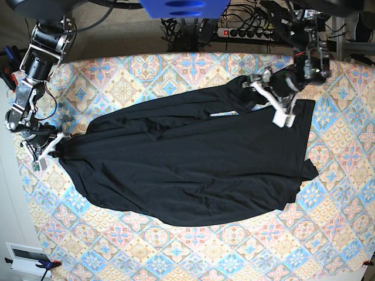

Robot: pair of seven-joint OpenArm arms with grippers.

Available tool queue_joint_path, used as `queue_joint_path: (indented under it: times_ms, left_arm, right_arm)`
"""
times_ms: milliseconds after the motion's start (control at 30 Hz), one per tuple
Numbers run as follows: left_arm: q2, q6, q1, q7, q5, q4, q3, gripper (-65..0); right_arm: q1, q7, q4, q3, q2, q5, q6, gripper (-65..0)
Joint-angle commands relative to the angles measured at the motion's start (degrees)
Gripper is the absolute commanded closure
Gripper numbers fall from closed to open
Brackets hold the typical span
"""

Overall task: Layout the t-shirt on the table in an organized manner, then fold the t-shirt properly
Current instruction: 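Pull the grasped shirt edge with the left gripper toward the sleeve, then drag the shirt sleeve with the left gripper outward to spread it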

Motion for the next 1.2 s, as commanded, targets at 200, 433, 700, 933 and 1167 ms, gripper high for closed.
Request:
queue_joint_path:
  times_ms: [200, 433, 700, 933, 1167]
  left_arm:
    - [2.5, -0.1, -4.6, -4.1, 20.9, -2.2, 16.4, -31.0]
    - [2.6, -0.1, -5.9, -5.2, 31.7, -5.1, 25.2, -26.4]
    - [2.0, -0.2, -4.8, -5.2, 31.4, -2.1, 24.3, -11.8]
    - [2.4, -0.2, 0.4, -5.2, 31.1, 4.1, 16.9, -11.9]
    - [2.4, -0.2, 0.7, -5.3, 24.1, 4.0, 12.4, -11.2]
  right_arm:
    - [1.2, 1.0, 1.0, 0.3, 1.2, 0.8, 0.0, 0.0]
    - [1.2, 1.0, 1.0, 0.3, 1.2, 0.8, 0.0, 0.0]
    - [1.3, 1.0, 0.8, 0.3, 1.2, 0.8, 0.0, 0.0]
    - [1.3, 1.0, 0.7, 0.4, 1.2, 0.8, 0.0, 0.0]
    - [1.3, 1.1, 0.9, 0.4, 1.2, 0.8, 0.0, 0.0]
